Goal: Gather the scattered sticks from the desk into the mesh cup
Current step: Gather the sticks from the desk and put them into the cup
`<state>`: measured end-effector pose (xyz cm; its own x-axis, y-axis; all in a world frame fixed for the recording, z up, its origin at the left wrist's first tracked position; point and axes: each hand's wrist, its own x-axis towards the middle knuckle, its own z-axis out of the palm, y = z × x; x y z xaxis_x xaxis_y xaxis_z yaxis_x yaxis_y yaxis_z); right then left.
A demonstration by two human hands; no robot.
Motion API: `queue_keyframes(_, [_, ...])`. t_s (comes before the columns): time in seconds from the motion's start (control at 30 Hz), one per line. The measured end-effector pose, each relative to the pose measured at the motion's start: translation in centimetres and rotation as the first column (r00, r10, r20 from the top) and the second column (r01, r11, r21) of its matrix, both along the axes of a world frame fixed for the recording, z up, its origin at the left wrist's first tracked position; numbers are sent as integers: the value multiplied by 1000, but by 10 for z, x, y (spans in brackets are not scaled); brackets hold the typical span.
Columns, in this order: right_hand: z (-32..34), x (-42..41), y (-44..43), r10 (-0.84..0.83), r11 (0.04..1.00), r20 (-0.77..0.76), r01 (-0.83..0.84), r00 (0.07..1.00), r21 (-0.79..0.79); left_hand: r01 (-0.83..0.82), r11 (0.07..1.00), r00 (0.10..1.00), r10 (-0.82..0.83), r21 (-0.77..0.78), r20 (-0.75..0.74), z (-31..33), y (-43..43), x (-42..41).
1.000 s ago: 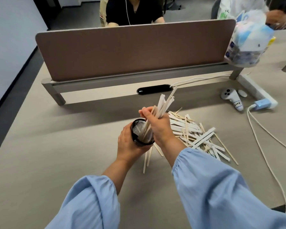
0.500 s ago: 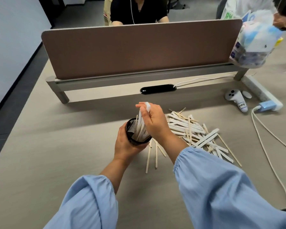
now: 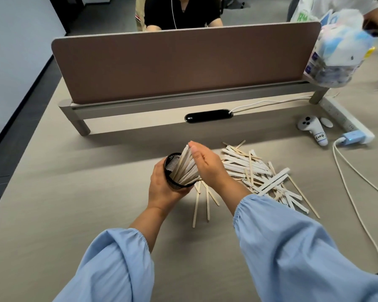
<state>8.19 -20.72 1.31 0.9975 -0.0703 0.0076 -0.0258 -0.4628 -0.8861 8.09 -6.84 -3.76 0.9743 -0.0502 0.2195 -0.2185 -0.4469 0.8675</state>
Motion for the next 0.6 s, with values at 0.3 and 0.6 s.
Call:
queue_keyframes(0.3, [-1, 4, -2, 66, 986, -77, -53, 995, 158, -23, 993, 998, 16, 120, 60, -6, 3, 5])
queue_keyframes(0.6, [-53, 0, -52, -263, 881, -398, 51, 879, -470, -148, 983, 989, 147, 109, 9, -21, 8, 8])
